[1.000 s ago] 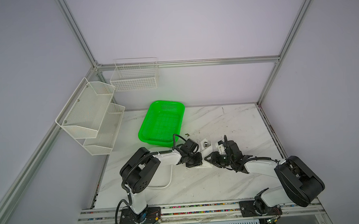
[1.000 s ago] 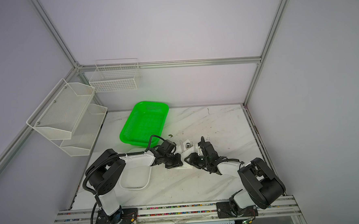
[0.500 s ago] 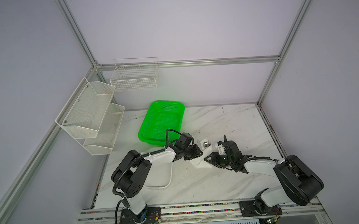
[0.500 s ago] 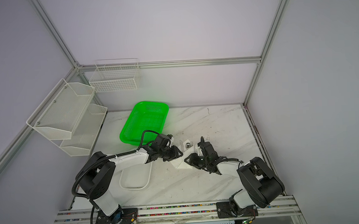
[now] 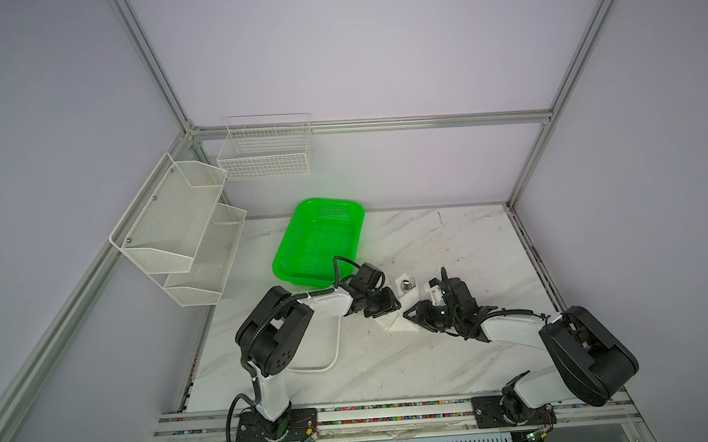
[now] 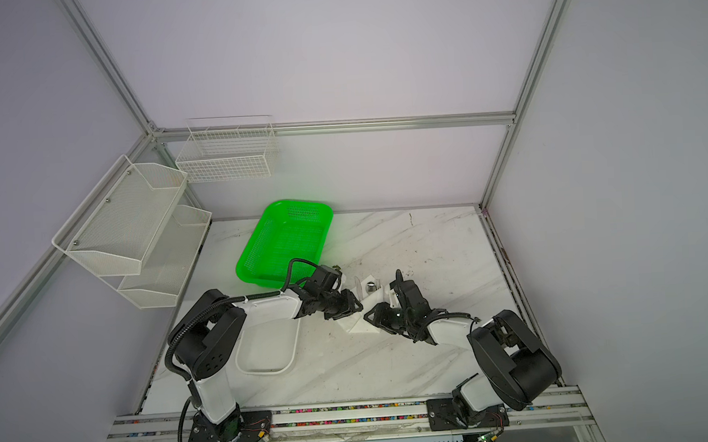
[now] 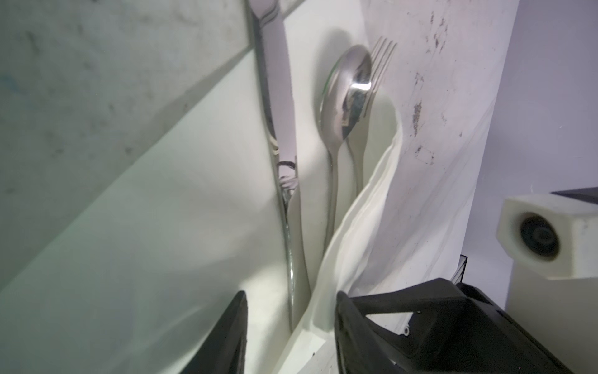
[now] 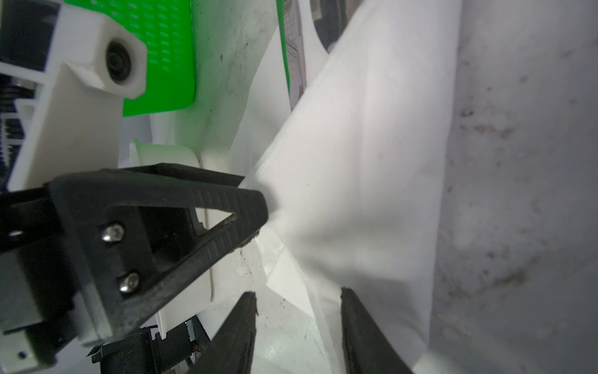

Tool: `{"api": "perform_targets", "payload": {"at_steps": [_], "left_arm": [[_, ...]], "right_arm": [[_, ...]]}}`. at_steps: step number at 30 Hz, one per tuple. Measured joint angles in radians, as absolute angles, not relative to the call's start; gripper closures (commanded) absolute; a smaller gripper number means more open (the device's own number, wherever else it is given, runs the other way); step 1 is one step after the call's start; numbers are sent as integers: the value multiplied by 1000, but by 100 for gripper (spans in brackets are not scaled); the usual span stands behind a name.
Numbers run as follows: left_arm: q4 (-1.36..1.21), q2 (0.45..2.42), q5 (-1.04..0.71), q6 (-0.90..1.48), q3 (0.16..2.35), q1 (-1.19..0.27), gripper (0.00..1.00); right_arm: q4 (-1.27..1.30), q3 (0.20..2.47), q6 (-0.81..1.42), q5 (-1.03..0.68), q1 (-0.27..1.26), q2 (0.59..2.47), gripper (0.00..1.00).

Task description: Place the utensils on the paper napkin and roll it up

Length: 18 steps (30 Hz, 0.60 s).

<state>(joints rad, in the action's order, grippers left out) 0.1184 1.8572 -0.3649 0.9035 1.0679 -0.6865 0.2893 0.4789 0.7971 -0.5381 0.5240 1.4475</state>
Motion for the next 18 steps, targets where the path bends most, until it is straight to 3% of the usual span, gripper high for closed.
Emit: {"api": "perform_targets", "payload": {"at_steps": [4, 11, 18], "left_arm": [[100, 1857, -373, 898, 1076, -686, 60], [75, 1884, -410, 895, 1077, -685, 84], [63, 1887, -434, 888, 1077, -685, 94]], "right_arm": [[278, 479, 795, -538, 524, 1448, 55], [268, 479, 791, -535, 524, 1447, 55], [184, 479, 776, -484, 525, 1368, 55]]}}
